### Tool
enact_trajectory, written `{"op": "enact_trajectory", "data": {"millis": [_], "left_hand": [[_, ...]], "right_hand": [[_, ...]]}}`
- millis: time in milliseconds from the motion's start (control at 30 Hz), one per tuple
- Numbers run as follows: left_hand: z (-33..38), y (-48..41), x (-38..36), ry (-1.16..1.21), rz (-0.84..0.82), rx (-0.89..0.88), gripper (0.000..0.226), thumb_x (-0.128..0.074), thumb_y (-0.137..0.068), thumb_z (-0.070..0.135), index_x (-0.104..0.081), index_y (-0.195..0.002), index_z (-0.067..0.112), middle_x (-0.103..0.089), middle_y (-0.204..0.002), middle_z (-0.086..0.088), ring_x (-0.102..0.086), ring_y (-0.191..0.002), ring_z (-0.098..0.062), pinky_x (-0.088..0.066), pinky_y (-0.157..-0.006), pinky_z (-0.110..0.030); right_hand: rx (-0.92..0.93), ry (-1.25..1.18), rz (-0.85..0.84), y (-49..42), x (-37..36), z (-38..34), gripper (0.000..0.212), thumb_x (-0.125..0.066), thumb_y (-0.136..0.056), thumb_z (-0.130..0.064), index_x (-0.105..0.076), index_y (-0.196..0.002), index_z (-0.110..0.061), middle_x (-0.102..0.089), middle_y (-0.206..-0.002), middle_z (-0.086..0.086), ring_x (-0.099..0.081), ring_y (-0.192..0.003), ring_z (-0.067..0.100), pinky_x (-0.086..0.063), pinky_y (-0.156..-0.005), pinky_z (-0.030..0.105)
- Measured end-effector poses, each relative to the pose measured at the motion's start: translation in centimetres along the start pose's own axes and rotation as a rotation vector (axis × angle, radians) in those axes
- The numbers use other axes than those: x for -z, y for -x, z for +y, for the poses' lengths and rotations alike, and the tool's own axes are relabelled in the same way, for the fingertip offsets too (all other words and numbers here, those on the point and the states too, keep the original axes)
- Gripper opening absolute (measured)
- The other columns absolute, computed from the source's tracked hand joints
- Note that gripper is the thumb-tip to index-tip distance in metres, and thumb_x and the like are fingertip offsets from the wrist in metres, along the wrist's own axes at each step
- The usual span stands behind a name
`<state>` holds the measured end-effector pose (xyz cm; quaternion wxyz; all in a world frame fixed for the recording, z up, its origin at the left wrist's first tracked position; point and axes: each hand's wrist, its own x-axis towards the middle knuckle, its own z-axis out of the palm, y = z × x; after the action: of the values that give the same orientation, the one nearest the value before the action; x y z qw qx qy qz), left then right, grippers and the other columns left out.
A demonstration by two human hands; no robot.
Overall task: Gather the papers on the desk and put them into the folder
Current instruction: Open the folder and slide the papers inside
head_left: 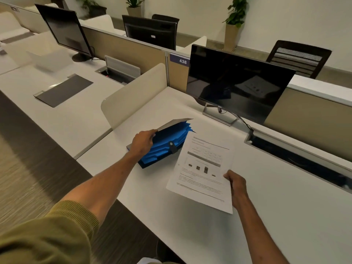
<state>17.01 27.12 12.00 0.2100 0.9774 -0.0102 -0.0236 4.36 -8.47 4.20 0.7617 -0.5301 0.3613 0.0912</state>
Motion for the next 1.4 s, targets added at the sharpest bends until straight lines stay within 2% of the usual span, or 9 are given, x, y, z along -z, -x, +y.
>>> {"op": "enact_trajectory", "data": {"millis": [100, 200, 333, 433, 600, 867, 1067, 1300, 1400], "left_hand": [[0.3, 0.0, -0.1, -0.015, -0.017, -0.001, 0.042, -0.043, -0.117, 0.018, -0.058, -0.155, 0.015, -0.072, -0.142, -0.014, -0.068, -0.128, -0.038, -0.054, -0.11, -0.051], [0.5, 0.0, -0.1, -0.028, -0.018, -0.006, 0.042, -0.042, -0.117, 0.019, -0.059, -0.155, 0.016, -0.074, -0.138, -0.015, -0.07, -0.122, -0.038, -0.055, -0.106, -0.051], [0.4, -0.1, 0.0, -0.048, -0.029, -0.017, 0.04, -0.042, -0.116, 0.018, -0.061, -0.151, 0.016, -0.076, -0.133, -0.015, -0.071, -0.117, -0.038, -0.056, -0.104, -0.051], [0.1, 0.0, 0.0, -0.053, -0.044, -0.017, 0.038, -0.042, -0.117, 0.019, -0.062, -0.149, 0.016, -0.077, -0.128, -0.015, -0.071, -0.112, -0.038, -0.056, -0.101, -0.051], [-0.3, 0.3, -0.3, -0.054, -0.071, -0.026, 0.04, -0.043, -0.117, 0.019, -0.06, -0.153, 0.016, -0.075, -0.135, -0.015, -0.07, -0.118, -0.038, -0.055, -0.103, -0.049], [-0.4, 0.2, -0.9, -0.046, -0.119, -0.058, 0.043, -0.043, -0.117, 0.023, -0.057, -0.157, 0.019, -0.072, -0.143, -0.01, -0.07, -0.123, -0.032, -0.055, -0.107, -0.042], [-0.3, -0.1, -1.5, -0.079, -0.108, -0.11, 0.04, -0.045, -0.116, 0.023, -0.063, -0.15, 0.018, -0.078, -0.13, -0.011, -0.072, -0.114, -0.033, -0.056, -0.098, -0.041], [-0.3, 0.4, -3.4, -0.098, -0.126, -0.13, 0.038, -0.046, -0.114, 0.027, -0.064, -0.147, 0.02, -0.078, -0.13, -0.01, -0.074, -0.115, -0.034, -0.059, -0.099, -0.047], [-0.4, 0.5, -4.3, -0.095, -0.126, -0.13, 0.036, -0.046, -0.113, 0.027, -0.066, -0.142, 0.018, -0.078, -0.13, -0.01, -0.075, -0.113, -0.034, -0.061, -0.097, -0.048]], "right_hand": [[-0.028, 0.019, -0.099, -0.1, -1.7, -1.0, 0.023, -0.063, -0.073, -0.006, -0.068, -0.094, 0.003, -0.073, -0.102, 0.029, -0.066, -0.088, 0.04, -0.049, -0.082, 0.048], [-0.006, 0.056, -0.143, -0.2, -3.5, -1.9, 0.023, -0.064, -0.079, -0.005, -0.071, -0.099, 0.004, -0.077, -0.1, 0.024, -0.07, -0.089, 0.037, -0.051, -0.084, 0.047], [0.045, 0.073, -0.148, -0.1, -5.6, -3.0, 0.011, -0.063, -0.081, -0.007, -0.072, -0.086, -0.003, -0.079, -0.077, 0.008, -0.072, -0.057, 0.015, -0.054, -0.053, 0.027], [0.062, 0.064, -0.138, -0.3, -6.8, -3.4, 0.012, -0.062, -0.082, -0.005, -0.072, -0.09, -0.003, -0.08, -0.072, 0.005, -0.072, -0.052, 0.011, -0.054, -0.046, 0.024], [0.095, 0.025, -0.121, -0.4, -9.0, -3.4, 0.019, -0.062, -0.084, -0.003, -0.075, -0.097, -0.004, -0.084, -0.088, 0.01, -0.079, -0.065, 0.017, -0.061, -0.056, 0.029], [0.088, -0.032, -0.024, -0.3, -12.5, -1.3, 0.012, -0.063, -0.092, 0.0, -0.075, -0.091, -0.003, -0.08, -0.092, 0.017, -0.076, -0.076, 0.027, -0.065, -0.066, 0.036], [0.077, -0.006, -0.022, -0.9, -14.9, 0.4, 0.01, -0.064, -0.096, -0.004, -0.074, -0.095, -0.003, -0.08, -0.101, 0.021, -0.075, -0.08, 0.029, -0.067, -0.083, 0.047], [0.05, 0.079, -0.009, -2.4, -18.5, 1.6, 0.011, -0.07, -0.099, -0.011, -0.069, -0.09, -0.005, -0.074, -0.096, 0.021, -0.073, -0.068, 0.027, -0.067, -0.08, 0.046], [0.011, 0.09, -0.029, -3.0, -20.1, 1.6, 0.011, -0.071, -0.1, -0.015, -0.069, -0.095, -0.006, -0.074, -0.098, 0.02, -0.078, -0.082, 0.033, -0.066, -0.087, 0.049]]}}
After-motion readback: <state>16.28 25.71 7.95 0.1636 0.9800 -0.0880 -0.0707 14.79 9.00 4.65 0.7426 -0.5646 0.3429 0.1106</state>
